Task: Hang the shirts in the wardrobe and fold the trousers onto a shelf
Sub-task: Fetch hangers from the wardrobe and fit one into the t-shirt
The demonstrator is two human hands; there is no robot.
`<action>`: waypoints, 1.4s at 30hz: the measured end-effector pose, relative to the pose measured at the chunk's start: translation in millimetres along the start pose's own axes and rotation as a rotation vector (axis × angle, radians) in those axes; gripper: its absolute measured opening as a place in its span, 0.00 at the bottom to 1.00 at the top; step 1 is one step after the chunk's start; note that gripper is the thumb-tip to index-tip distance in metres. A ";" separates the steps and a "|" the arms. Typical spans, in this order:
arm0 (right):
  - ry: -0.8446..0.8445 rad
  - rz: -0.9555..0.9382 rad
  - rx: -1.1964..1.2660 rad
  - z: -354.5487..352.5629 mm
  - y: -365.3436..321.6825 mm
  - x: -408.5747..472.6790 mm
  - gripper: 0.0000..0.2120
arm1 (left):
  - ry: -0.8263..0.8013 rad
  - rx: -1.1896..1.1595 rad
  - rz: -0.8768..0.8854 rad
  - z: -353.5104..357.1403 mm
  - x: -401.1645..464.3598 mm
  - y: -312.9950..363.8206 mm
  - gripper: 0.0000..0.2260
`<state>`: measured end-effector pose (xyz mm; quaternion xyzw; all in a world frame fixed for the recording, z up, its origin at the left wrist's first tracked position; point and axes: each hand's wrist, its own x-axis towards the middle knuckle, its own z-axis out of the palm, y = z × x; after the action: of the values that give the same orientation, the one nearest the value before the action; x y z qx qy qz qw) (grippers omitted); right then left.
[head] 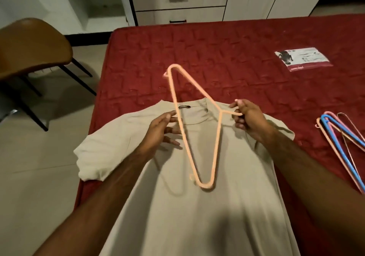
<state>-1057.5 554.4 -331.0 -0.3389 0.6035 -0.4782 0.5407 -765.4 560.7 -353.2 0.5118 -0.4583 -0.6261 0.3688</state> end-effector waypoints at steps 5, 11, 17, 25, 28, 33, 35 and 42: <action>0.260 0.064 0.453 -20.6 -20.7 43.8 0.16 | -0.146 1.015 0.365 -23.3 51.4 -8.6 0.17; 0.326 0.017 0.389 -8.9 -41.8 90.9 0.15 | -0.178 1.181 0.377 -9.0 78.5 -2.5 0.07; 0.255 -0.031 0.086 10.5 -49.4 118.8 0.14 | -0.153 1.070 0.524 -16.6 72.8 10.6 0.05; 0.073 -0.051 -0.266 53.6 -37.3 130.8 0.14 | -0.116 0.878 0.612 -26.1 63.9 21.5 0.06; -0.096 -0.022 -0.331 74.1 -28.9 136.5 0.13 | -0.063 0.868 0.634 -26.8 66.1 24.2 0.06; -0.383 -0.002 -0.570 83.8 -7.9 146.3 0.12 | -0.049 0.869 0.626 -25.9 65.4 20.3 0.04; -0.435 -0.039 -0.637 77.9 -12.4 147.2 0.10 | -0.067 0.864 0.610 -28.0 63.1 20.9 0.05; -0.446 -0.165 -1.079 19.1 -53.9 164.8 0.10 | -0.134 1.291 0.802 -61.8 52.0 17.1 0.08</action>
<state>-1075.2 380.9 -333.5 -0.7043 0.6048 -0.0614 0.3666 -715.7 495.0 -356.1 0.3813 -0.9055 -0.0819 0.1669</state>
